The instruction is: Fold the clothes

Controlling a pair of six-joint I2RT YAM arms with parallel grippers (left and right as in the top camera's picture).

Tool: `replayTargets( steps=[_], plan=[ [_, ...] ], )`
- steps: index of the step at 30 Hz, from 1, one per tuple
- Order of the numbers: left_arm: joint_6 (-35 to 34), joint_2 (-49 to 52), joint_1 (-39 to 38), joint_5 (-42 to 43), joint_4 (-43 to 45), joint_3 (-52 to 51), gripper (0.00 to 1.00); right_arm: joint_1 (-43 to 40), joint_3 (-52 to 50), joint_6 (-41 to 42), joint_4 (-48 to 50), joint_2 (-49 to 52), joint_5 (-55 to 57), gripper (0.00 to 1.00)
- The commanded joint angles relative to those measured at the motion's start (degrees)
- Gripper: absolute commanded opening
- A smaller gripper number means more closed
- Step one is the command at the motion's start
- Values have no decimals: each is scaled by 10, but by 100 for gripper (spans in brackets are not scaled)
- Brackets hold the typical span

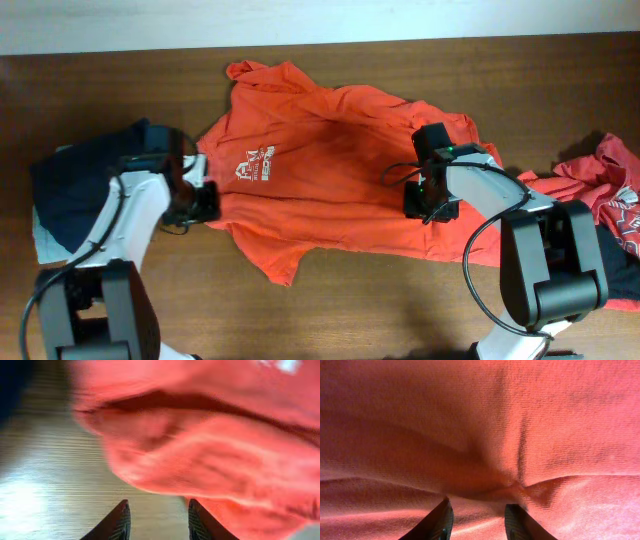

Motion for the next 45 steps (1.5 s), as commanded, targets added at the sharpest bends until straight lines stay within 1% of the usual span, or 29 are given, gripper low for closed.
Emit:
replayTargets(
  steps=[1, 4, 7, 19, 20, 21, 25, 26, 28, 32, 34, 35, 36, 38, 42, 44, 45],
  plan=[
    [43, -12, -63, 31, 3, -21, 38, -6, -13, 5, 1, 5, 25, 40],
    [39, -12, -87, 31, 29, -51, 38, -6, -13, 5, 1, 5, 25, 40],
    [27, -12, -96, 36, 54, -72, 38, -6, -13, 5, 1, 5, 25, 40],
    [26, -12, -96, 35, 52, -89, 33, -6, -13, 5, -1, 5, 25, 40],
    [26, -12, -96, 35, 52, -89, 31, -6, -13, 5, -1, 5, 25, 40],
    [25, -12, -96, 35, 51, -89, 27, -6, -13, 5, -1, 5, 25, 40],
    [15, -15, -96, 35, 49, -89, 4, -6, -5, -12, -6, -3, 25, 38],
    [15, -17, -96, 35, 47, -89, 1, -6, 0, -18, -10, -10, 23, 37],
    [15, -29, -96, 35, 37, -88, 1, -5, 25, -44, -19, -50, 2, 37],
    [13, -57, -96, 35, 19, -85, 0, -2, 49, -74, -18, -119, -33, 47],
    [13, -73, -96, 35, 7, -85, 1, 3, 52, -82, -18, -141, -44, 49],
    [13, -81, -96, 35, -5, -85, 9, 9, 52, -97, -19, -147, -72, 49],
    [13, -81, -96, 35, -9, -86, 15, 14, 52, -113, -20, -147, -97, 49],
    [13, -78, -96, 35, -5, -94, 21, 24, 50, -145, -19, -140, -132, 49],
    [5, -70, -96, 35, 29, -120, 27, 59, 49, -168, -17, -118, -135, 50],
    [2, -64, -96, 35, 42, -132, 30, 77, 49, -182, -18, -104, -134, 52],
    [2, -61, -96, 35, 48, -138, 34, 86, 49, -192, -18, -94, -134, 53]
  ],
)
